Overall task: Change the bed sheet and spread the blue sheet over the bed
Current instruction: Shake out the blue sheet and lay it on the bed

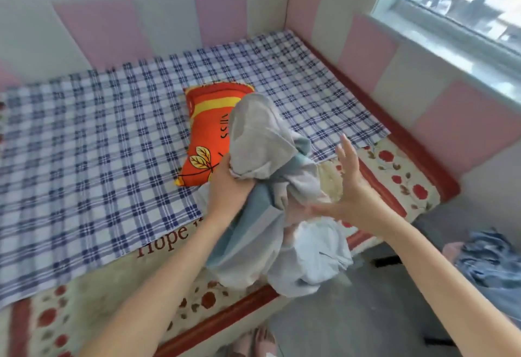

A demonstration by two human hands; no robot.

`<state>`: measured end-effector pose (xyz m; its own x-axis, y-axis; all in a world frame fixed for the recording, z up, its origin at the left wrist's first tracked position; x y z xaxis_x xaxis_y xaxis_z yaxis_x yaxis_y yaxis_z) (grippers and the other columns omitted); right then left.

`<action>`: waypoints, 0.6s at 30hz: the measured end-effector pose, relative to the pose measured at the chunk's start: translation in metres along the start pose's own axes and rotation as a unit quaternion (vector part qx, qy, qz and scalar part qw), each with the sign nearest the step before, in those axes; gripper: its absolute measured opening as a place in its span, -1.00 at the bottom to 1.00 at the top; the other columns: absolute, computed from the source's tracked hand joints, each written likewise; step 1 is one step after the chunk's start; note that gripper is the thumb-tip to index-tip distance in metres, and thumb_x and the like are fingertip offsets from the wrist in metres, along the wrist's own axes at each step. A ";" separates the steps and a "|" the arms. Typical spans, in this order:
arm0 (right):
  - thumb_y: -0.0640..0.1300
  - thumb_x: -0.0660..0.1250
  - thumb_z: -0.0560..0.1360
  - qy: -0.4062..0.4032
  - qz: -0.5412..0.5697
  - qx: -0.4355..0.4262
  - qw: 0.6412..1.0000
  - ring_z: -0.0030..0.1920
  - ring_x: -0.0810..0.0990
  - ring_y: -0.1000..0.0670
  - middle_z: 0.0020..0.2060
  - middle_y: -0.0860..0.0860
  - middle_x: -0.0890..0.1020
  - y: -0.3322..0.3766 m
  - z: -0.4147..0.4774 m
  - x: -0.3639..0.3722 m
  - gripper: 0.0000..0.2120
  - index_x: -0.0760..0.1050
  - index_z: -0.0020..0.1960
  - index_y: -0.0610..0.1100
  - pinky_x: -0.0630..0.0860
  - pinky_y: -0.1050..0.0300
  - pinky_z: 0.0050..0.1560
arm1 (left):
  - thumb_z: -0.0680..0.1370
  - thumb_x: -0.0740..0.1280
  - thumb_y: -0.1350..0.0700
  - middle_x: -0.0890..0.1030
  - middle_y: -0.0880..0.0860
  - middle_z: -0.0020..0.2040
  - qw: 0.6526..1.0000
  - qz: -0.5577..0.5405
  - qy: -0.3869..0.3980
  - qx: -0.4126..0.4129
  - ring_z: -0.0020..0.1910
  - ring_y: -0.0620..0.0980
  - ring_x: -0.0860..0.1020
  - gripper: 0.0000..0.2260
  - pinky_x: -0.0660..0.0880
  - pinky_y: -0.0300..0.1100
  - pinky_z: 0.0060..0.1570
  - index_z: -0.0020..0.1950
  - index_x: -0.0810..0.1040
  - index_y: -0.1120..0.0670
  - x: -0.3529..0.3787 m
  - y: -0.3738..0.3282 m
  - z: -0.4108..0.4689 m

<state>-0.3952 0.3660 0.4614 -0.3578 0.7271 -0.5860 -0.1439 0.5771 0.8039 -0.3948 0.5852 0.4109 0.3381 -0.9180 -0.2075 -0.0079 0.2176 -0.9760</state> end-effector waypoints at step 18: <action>-0.13 0.27 0.51 -0.040 0.516 0.115 0.848 -0.44 0.53 0.04 -0.45 -0.03 0.51 0.105 0.047 0.012 -0.86 0.42 -0.19 -0.15 0.46 0.29 -0.49 | -0.02 0.49 -0.42 -0.57 -0.01 0.41 0.858 0.454 0.239 0.013 0.41 0.06 -0.52 0.46 -0.41 0.25 0.36 0.27 -0.71 -0.10 -0.093 -0.024 -0.059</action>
<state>-0.3708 0.4529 0.5342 -0.1188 0.9062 0.4058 0.3943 -0.3321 0.8569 -0.4819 0.6457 0.4499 -0.2204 -0.3964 -0.8912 -0.0418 0.9167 -0.3974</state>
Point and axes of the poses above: each hand's wrist, its own z-axis towards the middle knuckle, its own x-axis out of the palm, y = z × x, the point moved 1 cm from there along z, towards the middle knuckle
